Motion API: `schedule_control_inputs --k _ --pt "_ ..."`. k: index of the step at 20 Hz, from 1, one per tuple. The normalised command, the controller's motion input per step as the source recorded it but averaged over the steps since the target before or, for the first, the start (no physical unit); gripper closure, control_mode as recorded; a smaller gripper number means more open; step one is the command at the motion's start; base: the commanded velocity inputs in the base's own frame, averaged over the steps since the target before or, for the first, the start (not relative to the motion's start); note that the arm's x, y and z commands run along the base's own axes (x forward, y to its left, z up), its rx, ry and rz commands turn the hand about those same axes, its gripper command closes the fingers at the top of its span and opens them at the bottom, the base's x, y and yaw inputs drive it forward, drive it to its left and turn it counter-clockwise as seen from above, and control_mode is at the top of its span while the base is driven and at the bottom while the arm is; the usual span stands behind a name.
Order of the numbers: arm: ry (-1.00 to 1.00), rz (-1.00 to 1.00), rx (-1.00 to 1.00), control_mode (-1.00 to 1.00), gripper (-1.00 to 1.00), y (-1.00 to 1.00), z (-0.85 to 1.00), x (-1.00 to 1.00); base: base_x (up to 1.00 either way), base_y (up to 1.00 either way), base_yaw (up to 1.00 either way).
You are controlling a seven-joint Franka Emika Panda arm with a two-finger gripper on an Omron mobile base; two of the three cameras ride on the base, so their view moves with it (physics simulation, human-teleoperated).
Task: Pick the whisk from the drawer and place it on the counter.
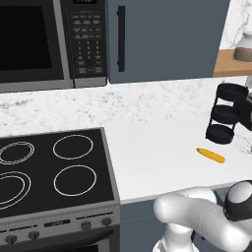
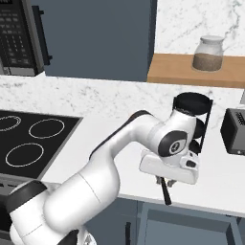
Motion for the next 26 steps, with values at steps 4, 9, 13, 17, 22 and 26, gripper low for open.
schedule_control_inputs --k 4,9,13,17,22,26 --pt "0.00 0.03 0.00 -1.00 1.00 1.00 0.00 1.00 0.00 0.00 0.00" --pt "0.00 0.05 0.00 -1.00 1.00 1.00 0.00 0.97 0.00 0.00 0.00" --pt "0.00 0.06 0.05 -1.00 1.00 0.96 0.00 1.00 0.00 0.00 0.00" --pt "0.00 0.00 0.00 -1.00 1.00 1.00 -0.21 0.90 0.00 0.00 0.00" --pt "0.00 -0.07 0.00 -1.00 1.00 0.75 -0.61 0.40 0.00 0.00 0.00" --pt "0.00 -0.12 0.00 -1.00 1.00 0.41 -0.65 0.39 0.00 0.00 0.00"
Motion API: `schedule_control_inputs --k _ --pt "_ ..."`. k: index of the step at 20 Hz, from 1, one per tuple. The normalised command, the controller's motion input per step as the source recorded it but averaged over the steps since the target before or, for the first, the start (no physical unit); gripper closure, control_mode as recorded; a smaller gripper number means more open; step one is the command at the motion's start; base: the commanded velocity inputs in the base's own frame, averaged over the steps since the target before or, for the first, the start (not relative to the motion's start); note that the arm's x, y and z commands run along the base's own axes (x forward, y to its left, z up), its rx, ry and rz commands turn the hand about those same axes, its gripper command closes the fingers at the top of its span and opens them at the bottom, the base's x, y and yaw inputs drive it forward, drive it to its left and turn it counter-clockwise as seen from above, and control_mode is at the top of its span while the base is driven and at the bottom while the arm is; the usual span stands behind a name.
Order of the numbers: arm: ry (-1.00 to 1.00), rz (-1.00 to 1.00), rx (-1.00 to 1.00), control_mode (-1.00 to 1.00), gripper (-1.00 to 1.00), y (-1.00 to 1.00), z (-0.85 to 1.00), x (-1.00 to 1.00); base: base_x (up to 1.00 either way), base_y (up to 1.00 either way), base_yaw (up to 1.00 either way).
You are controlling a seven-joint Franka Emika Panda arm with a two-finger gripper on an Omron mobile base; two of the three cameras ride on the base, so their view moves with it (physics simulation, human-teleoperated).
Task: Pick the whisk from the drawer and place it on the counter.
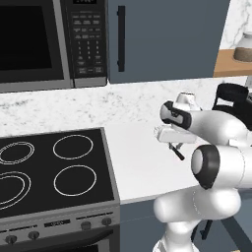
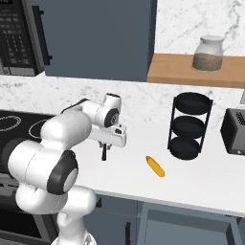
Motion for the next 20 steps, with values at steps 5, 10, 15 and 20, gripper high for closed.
schedule_control_inputs --k 5,10,15,20 --pt "-0.02 -0.09 0.00 -1.00 1.00 0.17 -0.63 0.44 0.00 0.00 0.00" --pt "-0.07 -0.09 0.00 -1.00 1.00 0.00 -0.55 0.21 0.00 0.00 0.00" --pt "-0.09 -0.09 0.00 -1.00 1.00 0.00 -0.46 0.05 0.00 0.00 0.00" --pt "-0.01 -0.04 0.00 -1.00 1.00 0.00 -0.08 0.00 0.00 0.00 0.00"
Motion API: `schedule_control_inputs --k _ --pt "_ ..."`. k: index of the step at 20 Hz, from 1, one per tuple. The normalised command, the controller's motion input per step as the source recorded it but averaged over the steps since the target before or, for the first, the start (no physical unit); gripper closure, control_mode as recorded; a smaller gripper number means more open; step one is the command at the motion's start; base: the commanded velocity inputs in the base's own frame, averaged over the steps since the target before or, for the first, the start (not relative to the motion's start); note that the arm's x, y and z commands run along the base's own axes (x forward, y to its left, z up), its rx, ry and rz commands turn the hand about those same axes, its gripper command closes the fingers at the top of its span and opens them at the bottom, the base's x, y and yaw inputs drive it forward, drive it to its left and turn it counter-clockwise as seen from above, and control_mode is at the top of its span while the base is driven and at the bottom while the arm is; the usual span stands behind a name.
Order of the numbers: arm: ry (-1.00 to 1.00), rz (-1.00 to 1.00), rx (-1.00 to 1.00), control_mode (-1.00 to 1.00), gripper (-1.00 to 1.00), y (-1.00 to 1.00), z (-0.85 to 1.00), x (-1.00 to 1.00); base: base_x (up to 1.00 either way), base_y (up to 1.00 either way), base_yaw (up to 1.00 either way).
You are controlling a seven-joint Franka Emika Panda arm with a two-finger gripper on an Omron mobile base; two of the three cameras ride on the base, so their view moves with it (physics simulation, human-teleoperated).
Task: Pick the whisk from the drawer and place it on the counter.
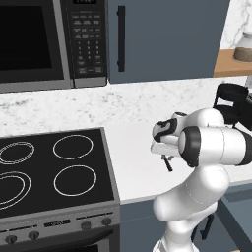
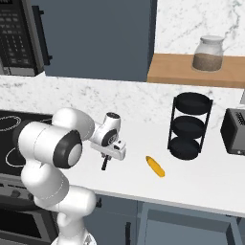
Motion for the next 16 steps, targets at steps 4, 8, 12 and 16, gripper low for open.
schedule_control_inputs --k 4,8,12,16 --pt "0.00 0.00 0.00 -1.00 -1.00 0.00 0.00 0.00 0.00 0.00 0.00" --pt "0.00 0.00 0.00 -1.00 -1.00 0.00 0.00 0.00 0.00 0.00 0.00" --pt "0.00 0.00 0.00 -1.00 -1.00 0.00 0.00 0.00 0.00 0.00 0.00" --pt "-0.03 0.00 0.00 -1.00 -1.00 -0.28 0.21 -0.18 0.00 0.00 0.00"
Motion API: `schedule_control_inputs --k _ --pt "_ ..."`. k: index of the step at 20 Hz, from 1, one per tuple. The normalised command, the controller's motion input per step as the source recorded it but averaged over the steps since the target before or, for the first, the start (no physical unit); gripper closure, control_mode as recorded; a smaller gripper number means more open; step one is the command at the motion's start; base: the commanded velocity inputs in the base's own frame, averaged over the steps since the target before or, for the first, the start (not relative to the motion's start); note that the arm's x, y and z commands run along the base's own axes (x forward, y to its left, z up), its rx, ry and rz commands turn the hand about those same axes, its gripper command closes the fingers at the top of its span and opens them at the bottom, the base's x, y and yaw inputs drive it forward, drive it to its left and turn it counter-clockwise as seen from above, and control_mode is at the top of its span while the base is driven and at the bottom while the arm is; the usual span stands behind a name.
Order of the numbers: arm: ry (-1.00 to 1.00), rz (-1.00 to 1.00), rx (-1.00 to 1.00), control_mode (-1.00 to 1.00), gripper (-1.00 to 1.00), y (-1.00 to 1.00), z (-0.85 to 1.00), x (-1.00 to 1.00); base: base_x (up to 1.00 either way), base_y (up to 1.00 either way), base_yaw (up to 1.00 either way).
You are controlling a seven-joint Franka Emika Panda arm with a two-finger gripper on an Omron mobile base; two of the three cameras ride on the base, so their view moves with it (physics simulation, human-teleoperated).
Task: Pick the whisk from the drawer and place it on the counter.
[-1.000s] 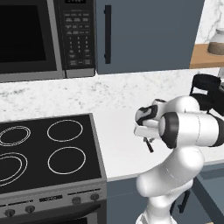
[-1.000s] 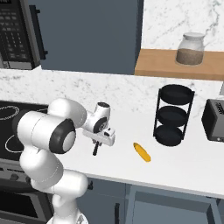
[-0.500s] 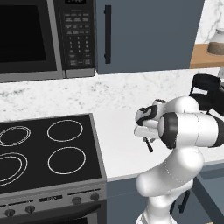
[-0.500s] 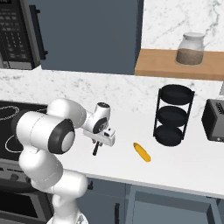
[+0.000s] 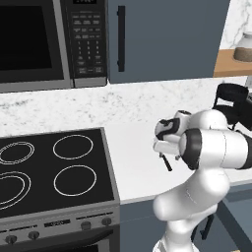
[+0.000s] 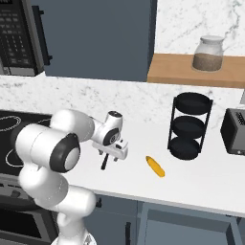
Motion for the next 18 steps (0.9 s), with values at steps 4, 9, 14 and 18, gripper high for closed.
schedule_control_inputs --k 4,9,14,18 --pt "-0.03 0.00 0.00 -1.00 -1.00 -0.81 0.24 -0.31 0.00 0.00 0.00" --pt "-0.04 0.00 0.00 -1.00 -1.00 -0.93 0.18 -0.42 0.00 0.00 0.00" --pt "-0.08 0.00 0.00 -1.00 -1.00 -0.74 0.28 -0.60 0.00 0.00 0.00" --pt "-0.16 0.00 0.00 -1.00 -1.00 -0.61 0.29 -0.96 0.00 0.00 0.00"
